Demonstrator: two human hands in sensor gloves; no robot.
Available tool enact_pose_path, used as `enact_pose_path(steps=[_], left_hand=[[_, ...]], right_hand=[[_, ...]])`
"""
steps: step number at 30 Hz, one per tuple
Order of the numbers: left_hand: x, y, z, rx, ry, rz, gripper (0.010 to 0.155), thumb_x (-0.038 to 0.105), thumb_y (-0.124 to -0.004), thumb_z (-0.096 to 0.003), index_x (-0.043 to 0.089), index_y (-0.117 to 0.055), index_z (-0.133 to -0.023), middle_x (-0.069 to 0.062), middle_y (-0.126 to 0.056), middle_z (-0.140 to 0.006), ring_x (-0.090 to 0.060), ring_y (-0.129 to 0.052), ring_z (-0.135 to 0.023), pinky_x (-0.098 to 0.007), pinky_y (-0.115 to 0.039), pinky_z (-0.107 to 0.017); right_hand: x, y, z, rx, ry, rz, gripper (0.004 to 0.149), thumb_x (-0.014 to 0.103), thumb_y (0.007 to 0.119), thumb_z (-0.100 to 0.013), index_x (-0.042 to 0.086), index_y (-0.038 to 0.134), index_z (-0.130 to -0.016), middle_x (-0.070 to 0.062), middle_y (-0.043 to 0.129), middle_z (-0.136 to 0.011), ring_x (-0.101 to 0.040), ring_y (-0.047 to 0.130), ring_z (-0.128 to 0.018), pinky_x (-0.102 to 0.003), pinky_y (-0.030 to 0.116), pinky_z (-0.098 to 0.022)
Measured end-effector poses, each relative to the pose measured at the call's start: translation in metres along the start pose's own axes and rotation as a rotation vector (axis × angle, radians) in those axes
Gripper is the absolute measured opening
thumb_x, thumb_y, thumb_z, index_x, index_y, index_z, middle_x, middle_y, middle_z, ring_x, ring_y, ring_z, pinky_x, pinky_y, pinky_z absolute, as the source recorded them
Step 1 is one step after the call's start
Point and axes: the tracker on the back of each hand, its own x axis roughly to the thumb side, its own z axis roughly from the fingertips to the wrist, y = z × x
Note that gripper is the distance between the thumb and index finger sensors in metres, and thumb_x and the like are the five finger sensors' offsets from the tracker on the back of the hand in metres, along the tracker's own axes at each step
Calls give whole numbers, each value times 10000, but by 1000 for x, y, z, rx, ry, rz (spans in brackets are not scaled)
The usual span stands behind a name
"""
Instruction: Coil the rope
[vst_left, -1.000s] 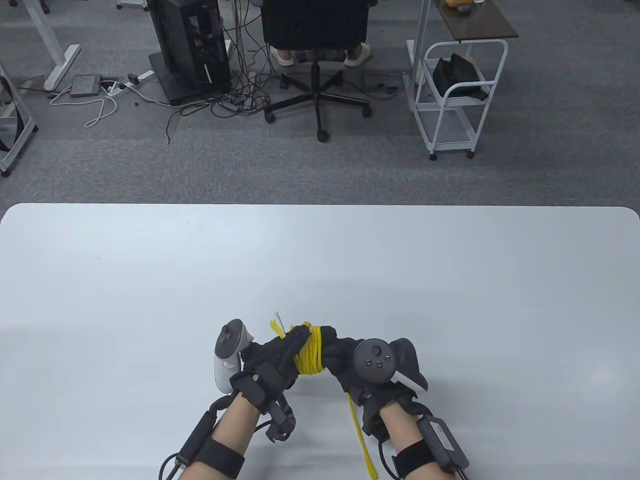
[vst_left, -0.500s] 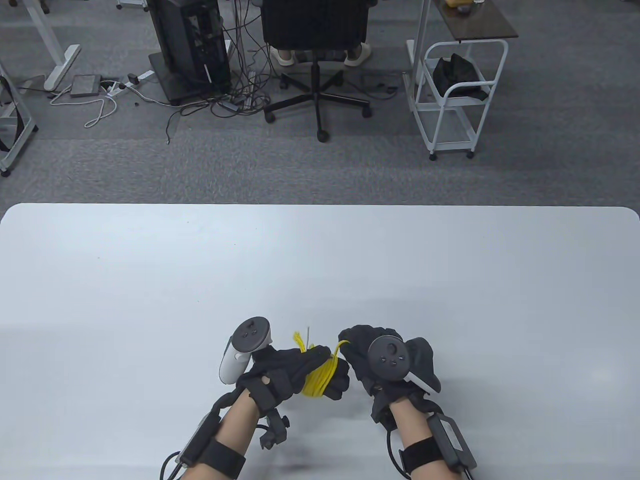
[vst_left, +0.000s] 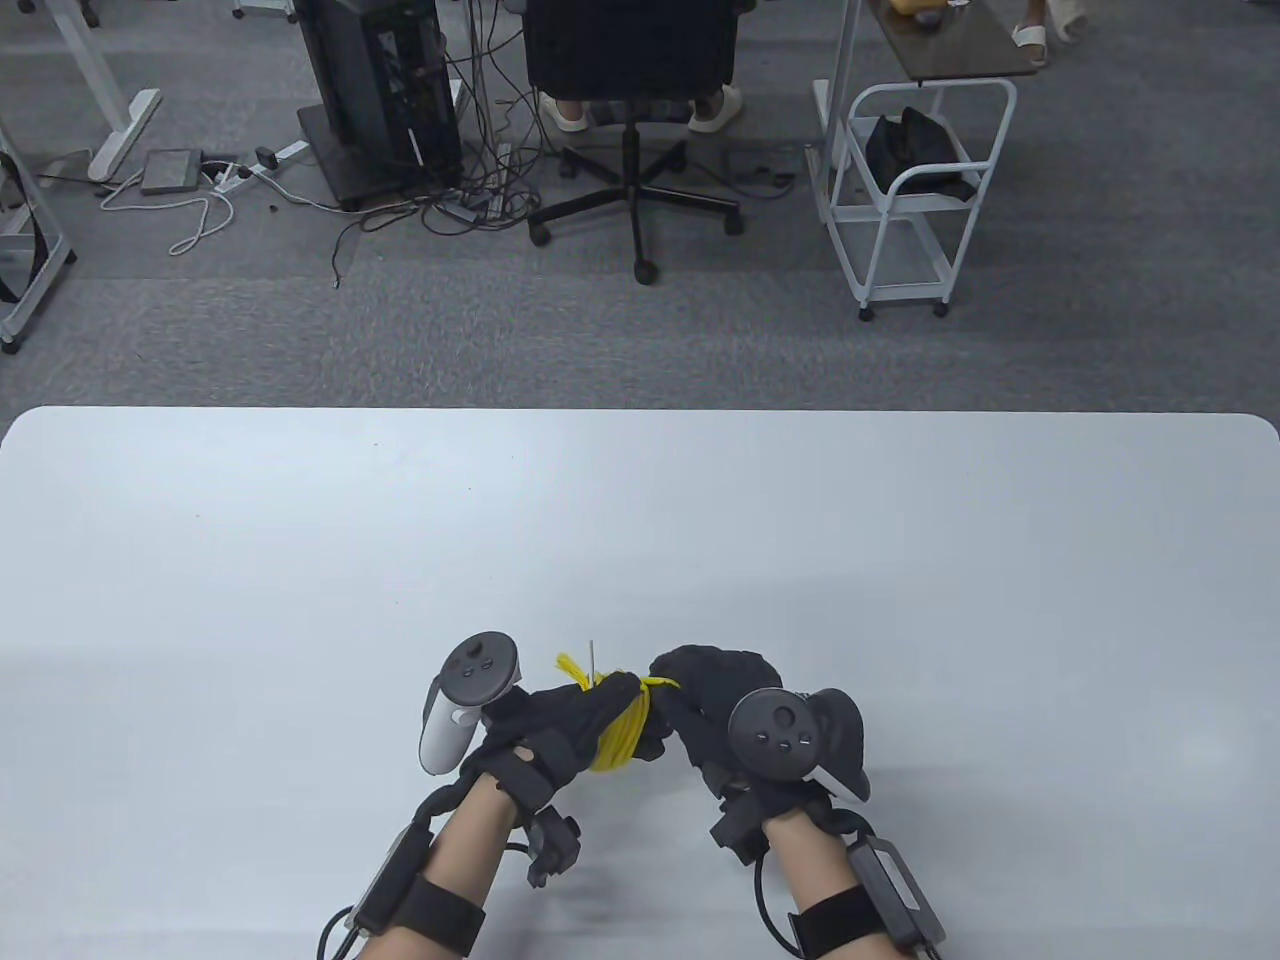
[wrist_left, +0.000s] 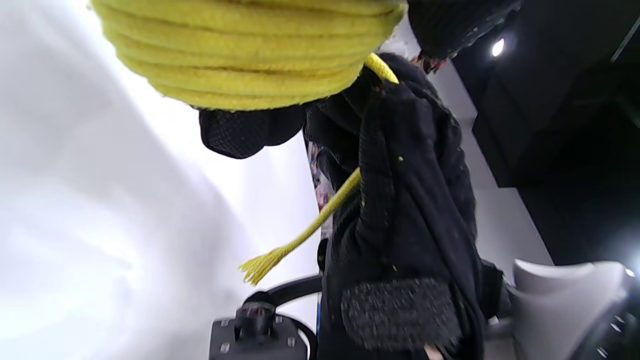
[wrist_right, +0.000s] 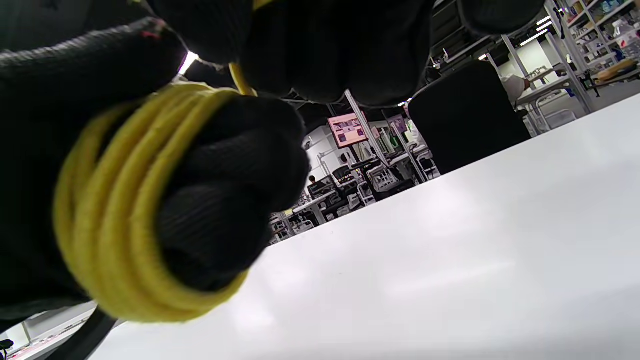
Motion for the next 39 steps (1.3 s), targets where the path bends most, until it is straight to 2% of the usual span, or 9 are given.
enact_pose_path(steps=[8, 20, 27, 34, 39], left_hand=[[3, -1, 4, 157, -46, 30, 641, 514, -582, -621, 71, -710, -1067, -237, -850, -1008, -344, -940, -827, -394, -723, -642], [3, 2, 7, 270, -23, 40, 646, 538, -745, -566, 107, -721, -1047, -193, -883, -989, -296, -969, -811, -370, -752, -631], [2, 8, 9, 340, 17, -22, 628, 473, -839, -533, 103, -738, -1030, -176, -925, -951, -269, -1008, -772, -355, -791, -600], [4, 11, 9, 355, 18, -134, 521, 384, -824, -555, 119, -776, -1001, -154, -975, -900, -239, -1048, -723, -339, -823, -572], [10, 11, 11, 376, -28, -237, 508, 372, -804, -565, 142, -758, -1015, -137, -951, -933, -231, -1030, -760, -331, -811, -599]], right_hand=[[18, 4, 3, -17, -74, 87, 431, 359, 694, -585, 116, 725, -940, -188, 777, -944, -441, 816, -796, -706, 555, -641], [34, 13, 7, 12, -158, 199, 407, 422, 751, -558, 140, 819, -845, -155, 865, -861, -417, 881, -722, -687, 589, -633], [36, 23, 4, 175, -194, 166, 423, 383, 725, -578, 118, 780, -903, -179, 817, -919, -439, 843, -773, -702, 566, -641], [36, 28, 2, 260, -194, 150, 428, 381, 702, -588, 122, 759, -924, -180, 788, -948, -444, 824, -799, -707, 556, -645], [23, 26, 0, 332, -152, 103, 493, 473, 672, -587, 137, 748, -940, -182, 768, -978, -453, 805, -822, -715, 546, -649]])
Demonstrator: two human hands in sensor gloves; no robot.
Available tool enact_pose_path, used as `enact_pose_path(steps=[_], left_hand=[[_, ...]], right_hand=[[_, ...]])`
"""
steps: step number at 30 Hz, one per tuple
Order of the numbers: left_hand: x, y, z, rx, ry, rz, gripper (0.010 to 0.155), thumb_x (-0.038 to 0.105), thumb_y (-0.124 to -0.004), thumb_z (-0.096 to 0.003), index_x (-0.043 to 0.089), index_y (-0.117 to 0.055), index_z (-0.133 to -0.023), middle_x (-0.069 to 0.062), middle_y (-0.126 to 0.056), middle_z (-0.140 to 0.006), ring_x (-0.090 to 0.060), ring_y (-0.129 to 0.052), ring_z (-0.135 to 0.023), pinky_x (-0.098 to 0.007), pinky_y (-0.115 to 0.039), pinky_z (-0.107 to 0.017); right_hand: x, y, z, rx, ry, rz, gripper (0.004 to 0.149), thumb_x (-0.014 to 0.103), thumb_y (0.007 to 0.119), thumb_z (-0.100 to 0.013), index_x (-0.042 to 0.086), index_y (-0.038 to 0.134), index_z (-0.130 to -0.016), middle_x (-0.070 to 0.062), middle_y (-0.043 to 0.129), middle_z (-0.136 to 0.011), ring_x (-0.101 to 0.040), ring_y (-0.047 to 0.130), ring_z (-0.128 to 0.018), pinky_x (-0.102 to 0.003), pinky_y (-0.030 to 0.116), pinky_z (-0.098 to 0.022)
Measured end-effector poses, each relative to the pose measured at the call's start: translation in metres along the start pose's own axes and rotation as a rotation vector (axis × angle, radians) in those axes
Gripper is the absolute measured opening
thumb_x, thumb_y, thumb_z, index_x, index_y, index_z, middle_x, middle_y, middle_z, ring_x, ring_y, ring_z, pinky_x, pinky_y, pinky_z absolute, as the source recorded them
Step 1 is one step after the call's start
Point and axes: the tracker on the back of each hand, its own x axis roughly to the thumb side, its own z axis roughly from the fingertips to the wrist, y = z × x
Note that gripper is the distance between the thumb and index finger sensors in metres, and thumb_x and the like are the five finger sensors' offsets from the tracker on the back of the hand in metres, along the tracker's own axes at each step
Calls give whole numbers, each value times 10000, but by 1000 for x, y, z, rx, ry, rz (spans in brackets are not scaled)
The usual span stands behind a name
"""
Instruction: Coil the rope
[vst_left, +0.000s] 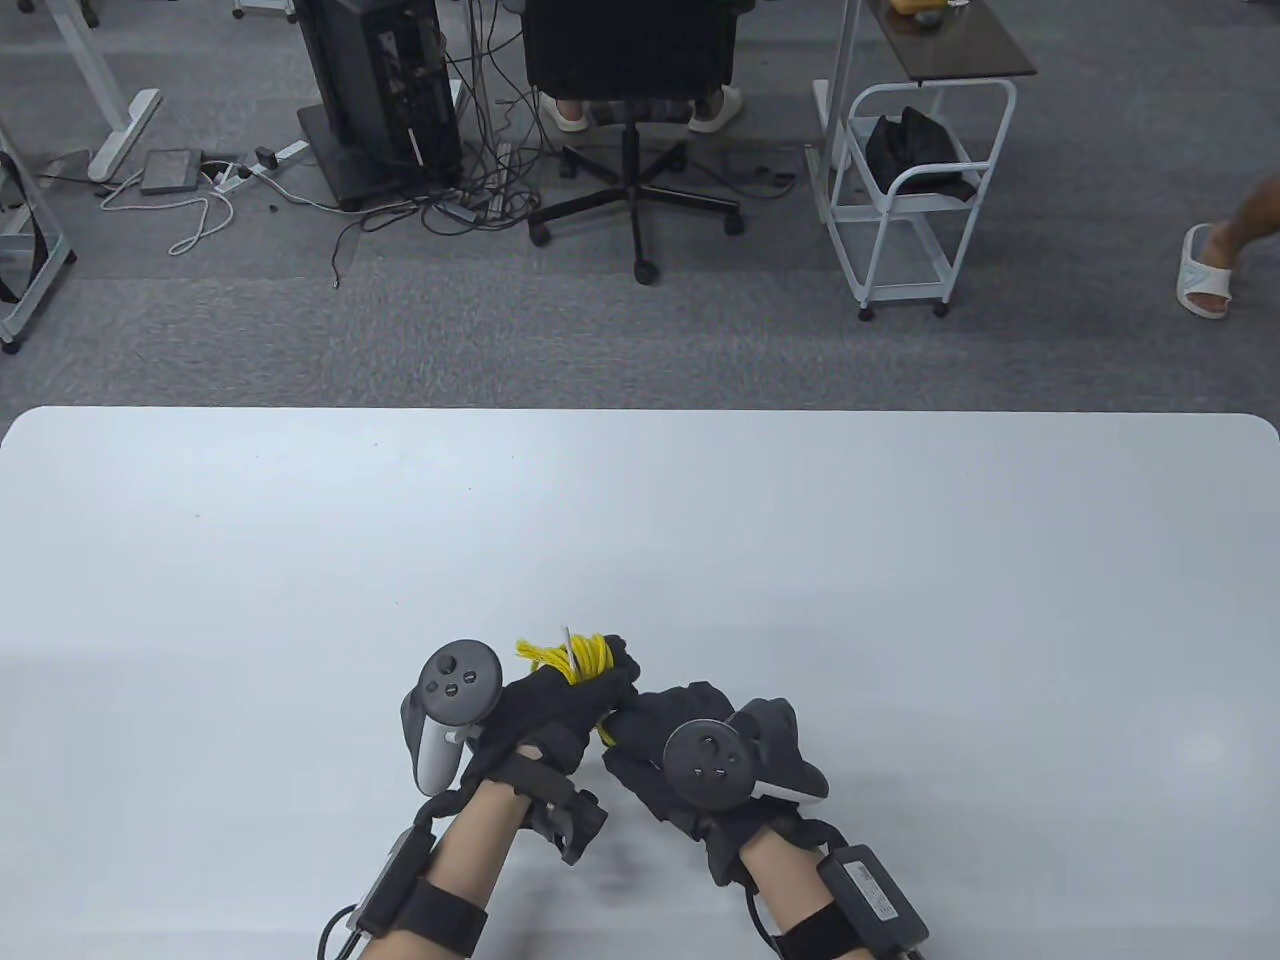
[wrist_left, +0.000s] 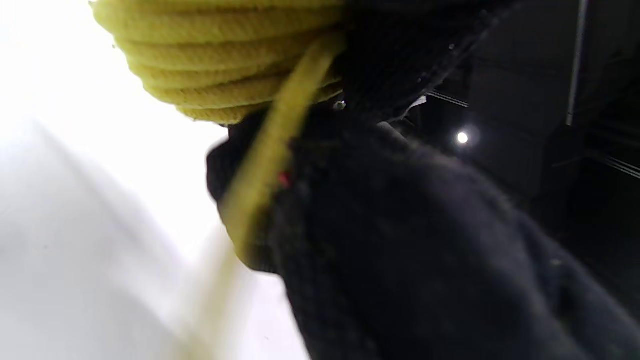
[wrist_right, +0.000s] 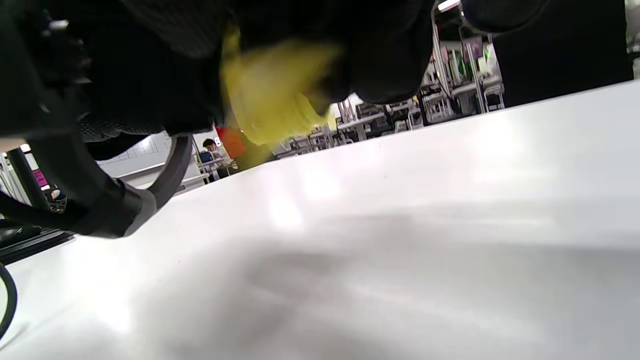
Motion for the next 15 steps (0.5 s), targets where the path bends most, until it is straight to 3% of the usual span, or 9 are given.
enact_pose_path(steps=[6, 13, 15], left_hand=[[10, 4, 4, 94, -99, -230, 500, 370, -803, -560, 179, -752, -1019, -115, -926, -970, -224, -1007, -798, -323, -790, -630], [31, -8, 11, 147, -310, -699, 493, 366, -809, -553, 203, -750, -1015, -109, -899, -996, -229, -980, -826, -324, -768, -647], [38, -19, 15, 127, -392, -914, 491, 364, -809, -552, 211, -748, -1014, -100, -887, -1006, -228, -970, -836, -324, -760, -653]], right_hand=[[-36, -4, 7, 0, 164, -35, 587, 536, 624, -583, 120, 704, -990, -220, 706, -1040, -499, 747, -884, -740, 514, -653], [-68, -15, 21, -77, 327, -126, 713, 591, 572, -576, 79, 578, -1071, -289, 559, -1121, -573, 602, -968, -776, 452, -656], [-70, -18, 23, -110, 328, -155, 750, 610, 562, -571, 67, 537, -1088, -299, 513, -1136, -584, 565, -983, -781, 442, -656]])
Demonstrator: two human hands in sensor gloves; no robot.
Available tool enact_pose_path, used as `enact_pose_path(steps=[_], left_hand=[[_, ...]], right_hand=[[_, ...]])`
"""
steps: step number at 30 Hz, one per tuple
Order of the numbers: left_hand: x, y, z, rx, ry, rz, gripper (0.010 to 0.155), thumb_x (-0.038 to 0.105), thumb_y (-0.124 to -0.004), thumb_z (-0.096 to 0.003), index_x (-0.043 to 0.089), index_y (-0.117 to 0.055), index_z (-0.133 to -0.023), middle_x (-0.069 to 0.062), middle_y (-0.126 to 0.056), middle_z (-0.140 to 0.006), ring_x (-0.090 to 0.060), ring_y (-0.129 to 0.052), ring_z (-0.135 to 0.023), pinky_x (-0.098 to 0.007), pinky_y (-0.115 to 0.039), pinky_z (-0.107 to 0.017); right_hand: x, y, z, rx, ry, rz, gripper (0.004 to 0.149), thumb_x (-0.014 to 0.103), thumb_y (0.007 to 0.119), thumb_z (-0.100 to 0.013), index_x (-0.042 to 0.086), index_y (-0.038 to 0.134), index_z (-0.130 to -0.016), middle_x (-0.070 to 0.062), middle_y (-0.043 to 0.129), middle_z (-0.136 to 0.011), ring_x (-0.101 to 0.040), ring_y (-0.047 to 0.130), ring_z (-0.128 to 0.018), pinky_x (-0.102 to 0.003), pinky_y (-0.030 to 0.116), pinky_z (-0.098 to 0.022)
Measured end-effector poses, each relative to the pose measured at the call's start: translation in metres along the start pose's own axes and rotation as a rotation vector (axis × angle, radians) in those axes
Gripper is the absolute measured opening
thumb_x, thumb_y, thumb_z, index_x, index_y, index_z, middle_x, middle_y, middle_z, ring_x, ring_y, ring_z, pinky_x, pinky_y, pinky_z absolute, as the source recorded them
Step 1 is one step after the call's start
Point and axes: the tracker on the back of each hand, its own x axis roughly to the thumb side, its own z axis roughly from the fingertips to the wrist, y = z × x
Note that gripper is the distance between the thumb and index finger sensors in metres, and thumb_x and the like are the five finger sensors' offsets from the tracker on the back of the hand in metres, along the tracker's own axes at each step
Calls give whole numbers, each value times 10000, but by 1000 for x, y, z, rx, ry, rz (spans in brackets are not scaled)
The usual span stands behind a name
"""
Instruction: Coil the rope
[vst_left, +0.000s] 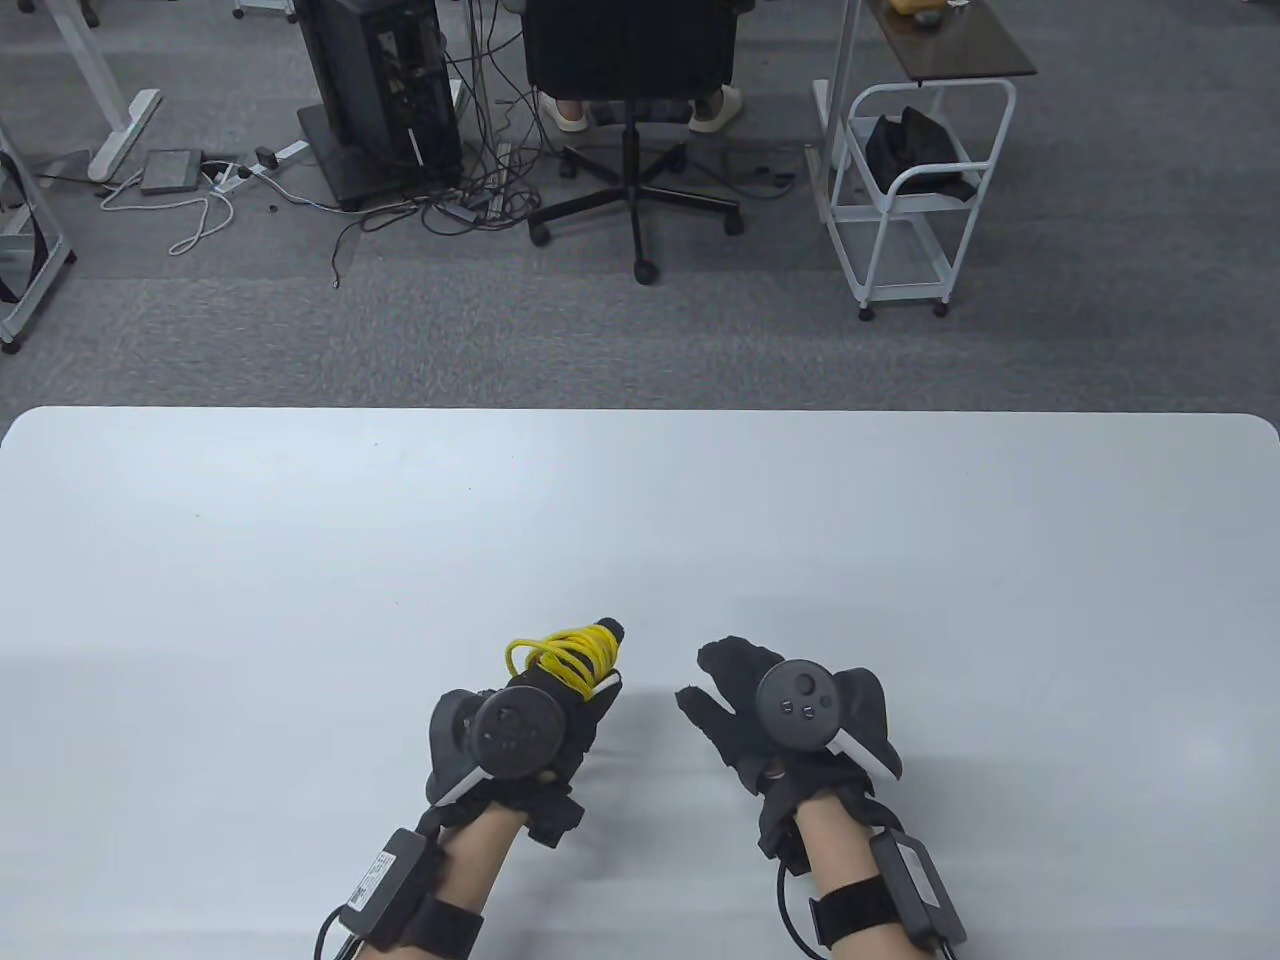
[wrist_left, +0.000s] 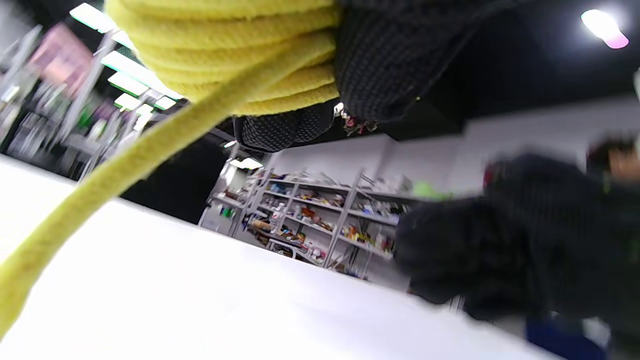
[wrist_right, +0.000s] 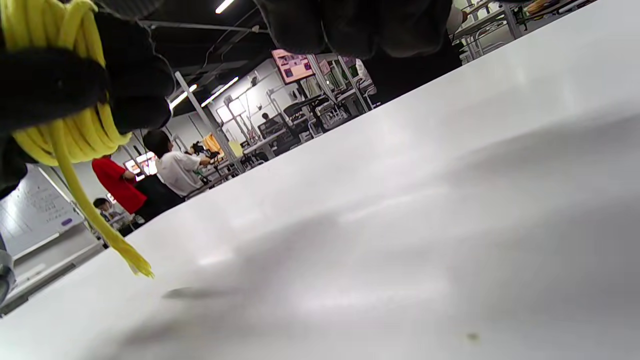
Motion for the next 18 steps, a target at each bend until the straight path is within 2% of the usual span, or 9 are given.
enact_pose_path(steps=[1, 6, 12, 15, 18], left_hand=[[8, -2, 0, -17, -66, -122, 492, 363, -810, -551, 212, -746, -1015, -102, -884, -1008, -230, -967, -839, -324, -757, -654], [37, -19, 3, -92, -287, -463, 489, 357, -816, -544, 227, -746, -1009, -89, -870, -1021, -230, -949, -856, -324, -741, -665], [61, -35, 5, -133, -416, -620, 488, 357, -818, -539, 245, -740, -1007, -75, -846, -1042, -228, -928, -878, -324, -722, -681], [69, -42, 6, -151, -454, -681, 489, 354, -814, -540, 238, -736, -1009, -85, -853, -1030, -232, -926, -880, -327, -720, -683], [68, -46, 8, -172, -472, -694, 492, 349, -808, -545, 239, -721, -1017, -82, -827, -1051, -233, -909, -899, -332, -704, -697]], right_hand=[[0, -2, 1, -15, -14, -32, 778, 627, 562, -566, 62, 508, -1097, -307, 482, -1142, -589, 540, -993, -785, 437, -656], [8, -2, 1, -27, -102, -200, 861, 674, 576, -547, 46, 426, -1117, -327, 411, -1151, -599, 483, -1011, -797, 420, -653], [31, 10, -4, 77, -198, -258, 922, 702, 600, -535, 38, 363, -1129, -344, 353, -1152, -613, 432, -1021, -805, 406, -652], [42, 18, -7, 148, -209, -258, 940, 712, 608, -526, 29, 370, -1127, -352, 363, -1151, -640, 421, -1008, -804, 414, -651], [41, 17, -9, 149, -188, -219, 916, 696, 629, -527, 34, 407, -1120, -330, 439, -1147, -630, 489, -997, -790, 448, -653]])
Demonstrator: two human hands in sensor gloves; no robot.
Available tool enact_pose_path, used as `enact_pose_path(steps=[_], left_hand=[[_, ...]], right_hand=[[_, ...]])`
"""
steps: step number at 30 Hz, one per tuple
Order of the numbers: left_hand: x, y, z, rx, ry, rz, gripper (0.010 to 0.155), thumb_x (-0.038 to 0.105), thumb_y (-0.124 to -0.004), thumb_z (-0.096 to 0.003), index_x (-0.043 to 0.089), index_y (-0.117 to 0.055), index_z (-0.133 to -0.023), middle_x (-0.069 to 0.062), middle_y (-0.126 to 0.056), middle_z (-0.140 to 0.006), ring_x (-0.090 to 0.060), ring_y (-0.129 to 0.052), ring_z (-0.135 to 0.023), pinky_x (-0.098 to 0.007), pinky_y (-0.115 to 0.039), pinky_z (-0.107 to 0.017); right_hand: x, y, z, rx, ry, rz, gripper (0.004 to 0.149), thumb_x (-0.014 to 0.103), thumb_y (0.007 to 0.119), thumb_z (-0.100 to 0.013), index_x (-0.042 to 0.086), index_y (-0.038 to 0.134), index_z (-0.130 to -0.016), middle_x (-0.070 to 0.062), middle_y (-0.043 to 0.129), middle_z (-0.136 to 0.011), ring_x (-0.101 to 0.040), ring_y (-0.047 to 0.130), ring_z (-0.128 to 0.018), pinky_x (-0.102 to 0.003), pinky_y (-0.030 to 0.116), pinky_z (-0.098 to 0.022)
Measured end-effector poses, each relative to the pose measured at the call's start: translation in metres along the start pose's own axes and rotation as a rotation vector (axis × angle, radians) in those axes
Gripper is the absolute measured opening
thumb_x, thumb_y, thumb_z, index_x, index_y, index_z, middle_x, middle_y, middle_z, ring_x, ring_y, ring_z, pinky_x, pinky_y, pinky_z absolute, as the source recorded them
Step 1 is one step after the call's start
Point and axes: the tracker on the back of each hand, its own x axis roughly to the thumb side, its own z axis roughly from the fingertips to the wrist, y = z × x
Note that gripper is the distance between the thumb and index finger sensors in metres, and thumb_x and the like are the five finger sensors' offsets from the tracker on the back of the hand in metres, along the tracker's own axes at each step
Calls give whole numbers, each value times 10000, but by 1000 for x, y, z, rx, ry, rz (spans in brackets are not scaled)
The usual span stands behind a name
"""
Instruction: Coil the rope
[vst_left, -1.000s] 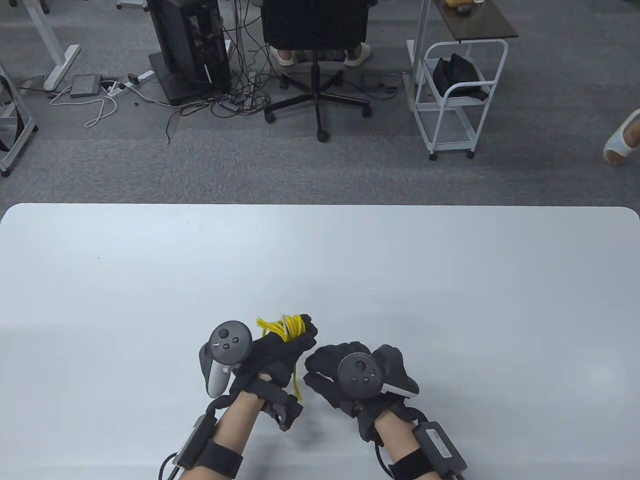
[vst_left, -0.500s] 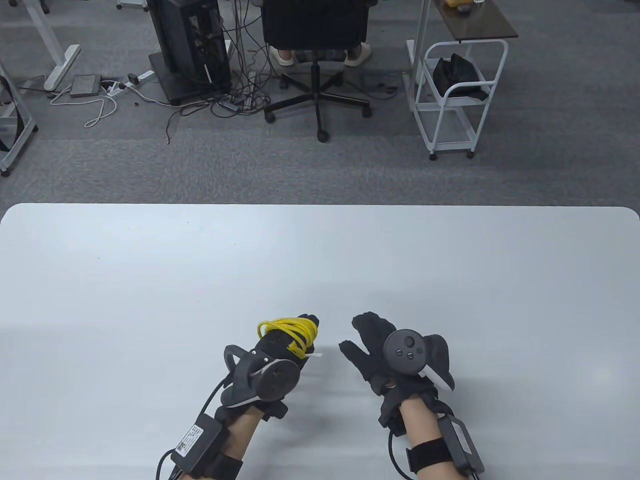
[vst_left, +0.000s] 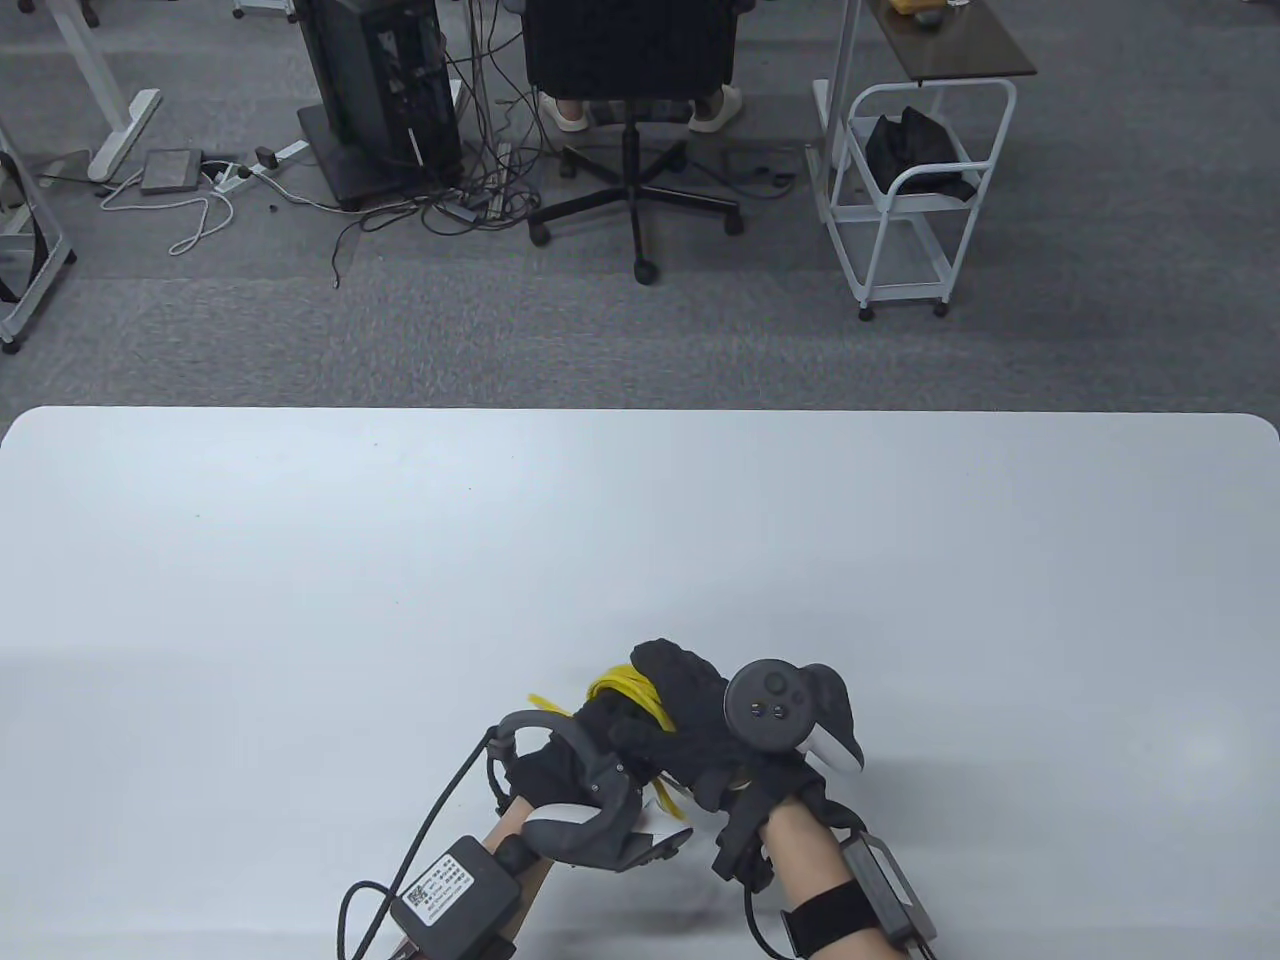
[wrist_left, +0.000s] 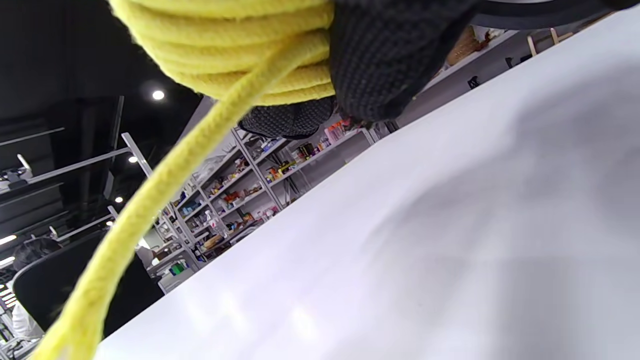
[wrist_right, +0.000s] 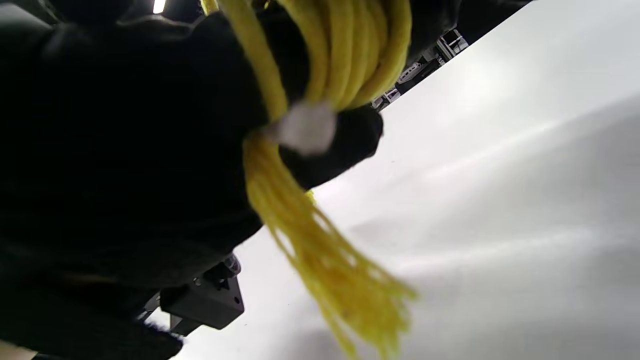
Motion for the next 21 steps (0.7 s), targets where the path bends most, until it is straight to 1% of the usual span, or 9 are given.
enact_pose_path(steps=[4, 11, 13, 21], left_hand=[[6, 1, -3, -3, -14, -23, 495, 353, -795, -550, 242, -707, -1024, -85, -825, -1053, -232, -903, -907, -332, -697, -707], [9, 4, -3, 25, -73, -75, 496, 358, -784, -554, 248, -688, -1028, -79, -808, -1064, -222, -901, -909, -326, -691, -711], [9, 5, -2, 36, -83, -83, 496, 358, -785, -553, 248, -687, -1027, -79, -808, -1062, -221, -904, -905, -324, -695, -709], [8, 8, -1, 64, -103, -93, 493, 368, -785, -551, 262, -691, -1024, -69, -818, -1057, -202, -912, -895, -306, -707, -706]], right_hand=[[0, -5, 0, -10, 31, 37, 851, 647, 672, -544, 45, 460, -1107, -296, 526, -1131, -614, 571, -974, -764, 496, -653], [1, -13, 0, -32, 59, 81, 719, 542, 731, -569, 67, 545, -1077, -262, 647, -1075, -558, 717, -906, -717, 576, -644], [2, -15, 0, -27, 56, 78, 701, 520, 746, -571, 66, 558, -1071, -261, 661, -1065, -554, 731, -895, -714, 582, -642], [3, -19, 0, -69, 40, 104, 594, 437, 760, -589, 74, 618, -1038, -240, 738, -1012, -508, 812, -840, -688, 620, -635]])
